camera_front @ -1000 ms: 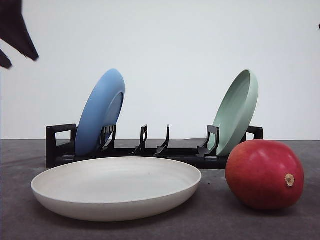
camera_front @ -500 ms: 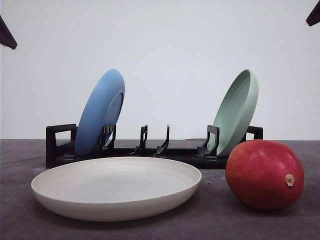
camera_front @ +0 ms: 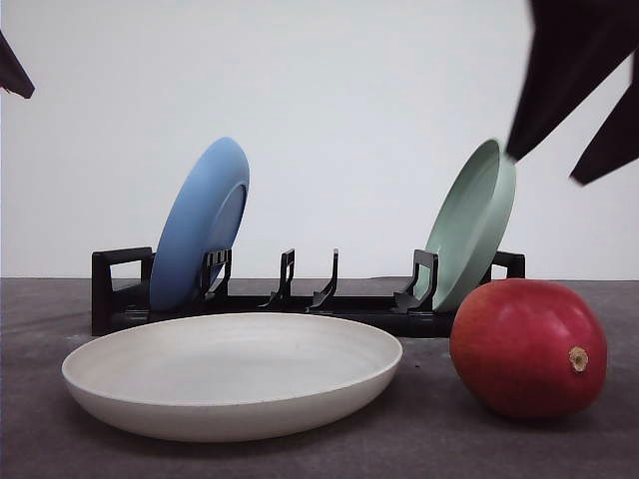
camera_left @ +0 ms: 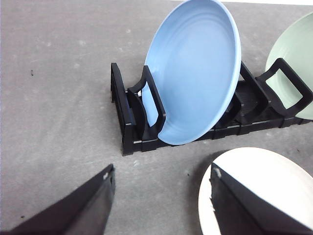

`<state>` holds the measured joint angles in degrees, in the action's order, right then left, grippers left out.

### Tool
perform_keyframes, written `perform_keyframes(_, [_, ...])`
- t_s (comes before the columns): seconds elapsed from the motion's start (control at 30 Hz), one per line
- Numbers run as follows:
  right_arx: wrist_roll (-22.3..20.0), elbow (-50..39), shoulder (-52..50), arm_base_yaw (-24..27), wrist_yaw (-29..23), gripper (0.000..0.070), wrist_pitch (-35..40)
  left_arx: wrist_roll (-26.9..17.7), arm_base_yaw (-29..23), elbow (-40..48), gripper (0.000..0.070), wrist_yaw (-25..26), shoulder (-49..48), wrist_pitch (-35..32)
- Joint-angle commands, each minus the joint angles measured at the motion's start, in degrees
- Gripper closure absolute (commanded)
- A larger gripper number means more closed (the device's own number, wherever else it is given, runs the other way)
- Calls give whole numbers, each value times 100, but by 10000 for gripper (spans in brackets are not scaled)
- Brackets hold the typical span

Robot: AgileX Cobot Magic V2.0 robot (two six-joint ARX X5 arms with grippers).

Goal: Place pomegranate in white plate

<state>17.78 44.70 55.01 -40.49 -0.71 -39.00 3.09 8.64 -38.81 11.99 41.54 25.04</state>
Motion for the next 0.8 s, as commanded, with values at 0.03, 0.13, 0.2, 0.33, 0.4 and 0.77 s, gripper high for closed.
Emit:
perform_keyframes(0.03, [-21, 121, 304, -181, -176, 147, 31, 44, 0, -13, 336, 13, 22, -57])
perform_keyframes(0.13, [254, 121, 553, -191, -167, 120, 18, 44, 0, -13, 336, 13, 22, -57])
perform_keyframes(0.2, [377, 121, 716, -191, -169, 88, 11, 44, 0, -13, 337, 12, 22, -57])
perform_keyframes(0.33, [482, 121, 1007, -191, -168, 77, 50, 44, 0, -13, 345, 13, 22, -58])
perform_keyframes(0.4, [507, 121, 1162, -191, -164, 77, 84, 44, 0, -13, 345, 11, 22, -58])
perform_keyframes(0.77, [632, 121, 2171, -170, -110, 79, 401, 42, 0, -13, 345, 11, 22, -59])
